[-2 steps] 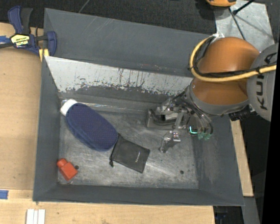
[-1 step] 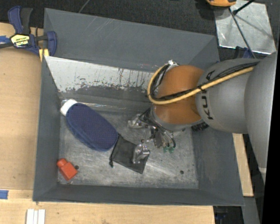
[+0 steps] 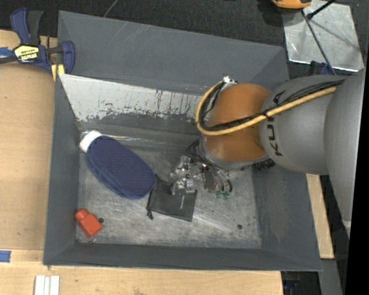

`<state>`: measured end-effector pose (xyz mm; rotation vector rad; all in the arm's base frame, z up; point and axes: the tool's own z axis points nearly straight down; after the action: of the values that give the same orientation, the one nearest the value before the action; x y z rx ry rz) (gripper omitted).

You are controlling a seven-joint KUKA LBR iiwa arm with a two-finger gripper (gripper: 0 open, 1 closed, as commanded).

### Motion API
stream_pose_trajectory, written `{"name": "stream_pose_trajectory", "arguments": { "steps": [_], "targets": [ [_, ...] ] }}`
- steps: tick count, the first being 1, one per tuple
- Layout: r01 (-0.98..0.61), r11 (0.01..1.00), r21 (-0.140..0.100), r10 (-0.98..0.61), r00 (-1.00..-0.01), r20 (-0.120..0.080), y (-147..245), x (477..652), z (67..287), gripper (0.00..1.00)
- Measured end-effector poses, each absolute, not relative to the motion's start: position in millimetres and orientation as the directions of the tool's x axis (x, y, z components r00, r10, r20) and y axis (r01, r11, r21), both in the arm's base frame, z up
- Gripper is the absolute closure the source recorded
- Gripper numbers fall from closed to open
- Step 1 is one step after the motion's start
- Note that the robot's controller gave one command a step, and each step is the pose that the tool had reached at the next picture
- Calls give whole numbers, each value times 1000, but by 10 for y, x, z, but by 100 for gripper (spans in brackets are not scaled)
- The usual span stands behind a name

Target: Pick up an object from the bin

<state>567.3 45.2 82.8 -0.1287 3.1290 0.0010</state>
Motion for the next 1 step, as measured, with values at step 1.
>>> {"name": "stream_pose_trajectory", "arguments": {
  "steps": [1],
  "targets": [
    [-454,891,-5,-454,-891,-10,203,5719,2652,100]
  ]
}}
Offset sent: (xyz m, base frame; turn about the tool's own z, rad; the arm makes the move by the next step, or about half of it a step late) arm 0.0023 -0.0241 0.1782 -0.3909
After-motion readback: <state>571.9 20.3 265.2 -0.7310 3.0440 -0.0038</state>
